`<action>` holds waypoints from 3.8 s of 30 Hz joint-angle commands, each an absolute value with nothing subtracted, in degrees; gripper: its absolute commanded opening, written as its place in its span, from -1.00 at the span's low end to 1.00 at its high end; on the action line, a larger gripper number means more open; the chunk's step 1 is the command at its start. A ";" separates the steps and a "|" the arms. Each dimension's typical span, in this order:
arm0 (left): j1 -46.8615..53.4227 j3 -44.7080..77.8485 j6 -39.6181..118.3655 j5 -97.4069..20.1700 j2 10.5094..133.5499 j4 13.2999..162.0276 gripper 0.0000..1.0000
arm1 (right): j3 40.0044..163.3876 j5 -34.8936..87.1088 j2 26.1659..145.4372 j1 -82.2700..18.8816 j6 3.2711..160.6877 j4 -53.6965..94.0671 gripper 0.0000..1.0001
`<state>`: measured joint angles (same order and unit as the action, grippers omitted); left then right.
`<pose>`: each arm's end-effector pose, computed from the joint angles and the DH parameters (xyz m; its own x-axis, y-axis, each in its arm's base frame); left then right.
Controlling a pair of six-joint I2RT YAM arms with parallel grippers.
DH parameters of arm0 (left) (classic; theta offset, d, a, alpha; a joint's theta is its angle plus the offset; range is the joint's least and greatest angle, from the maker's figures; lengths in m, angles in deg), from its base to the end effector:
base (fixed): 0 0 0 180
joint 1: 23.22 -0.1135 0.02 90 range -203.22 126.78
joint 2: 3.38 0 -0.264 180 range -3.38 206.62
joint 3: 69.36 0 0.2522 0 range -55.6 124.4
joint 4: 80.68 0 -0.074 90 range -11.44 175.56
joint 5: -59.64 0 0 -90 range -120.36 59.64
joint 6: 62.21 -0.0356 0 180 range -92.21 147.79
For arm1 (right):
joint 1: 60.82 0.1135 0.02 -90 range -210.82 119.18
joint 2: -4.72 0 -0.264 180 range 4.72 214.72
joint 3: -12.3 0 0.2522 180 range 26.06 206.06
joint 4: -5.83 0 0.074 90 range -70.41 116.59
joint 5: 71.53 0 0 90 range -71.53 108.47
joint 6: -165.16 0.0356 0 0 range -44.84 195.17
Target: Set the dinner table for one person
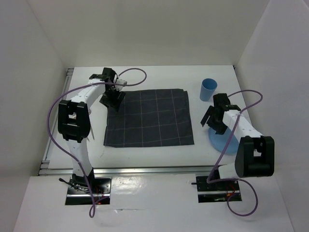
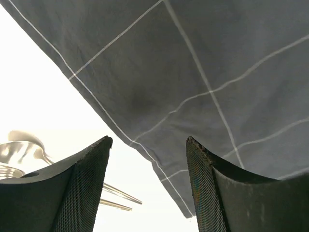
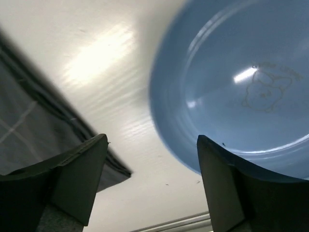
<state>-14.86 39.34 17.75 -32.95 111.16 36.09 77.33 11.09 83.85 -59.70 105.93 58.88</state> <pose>0.4150 -0.0626 0.2257 -0.8818 0.3056 -0.3591 0.3198 0.9472 0.0207 0.2573 0.0005 0.2106 -0.7761 0.4923 -0.3942 0.4975 0.8620 0.0970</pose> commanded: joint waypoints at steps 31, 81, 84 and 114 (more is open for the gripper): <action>-18.64 37.74 17.33 -34.22 105.35 34.41 0.42 | 84.50 0.89 76.36 -36.42 114.62 68.37 -1.00; -36.14 28.78 16.63 -38.00 98.40 33.26 0.45 | 128.28 -2.63 133.40 0.35 80.87 58.61 0.27; -36.14 28.78 16.63 -38.00 97.88 32.74 0.45 | 128.28 -3.32 130.41 0.35 83.07 58.61 0.56; -33.24 28.78 18.39 -34.57 121.16 36.69 -0.99 | 112.46 -15.19 100.79 0.35 95.99 48.07 0.66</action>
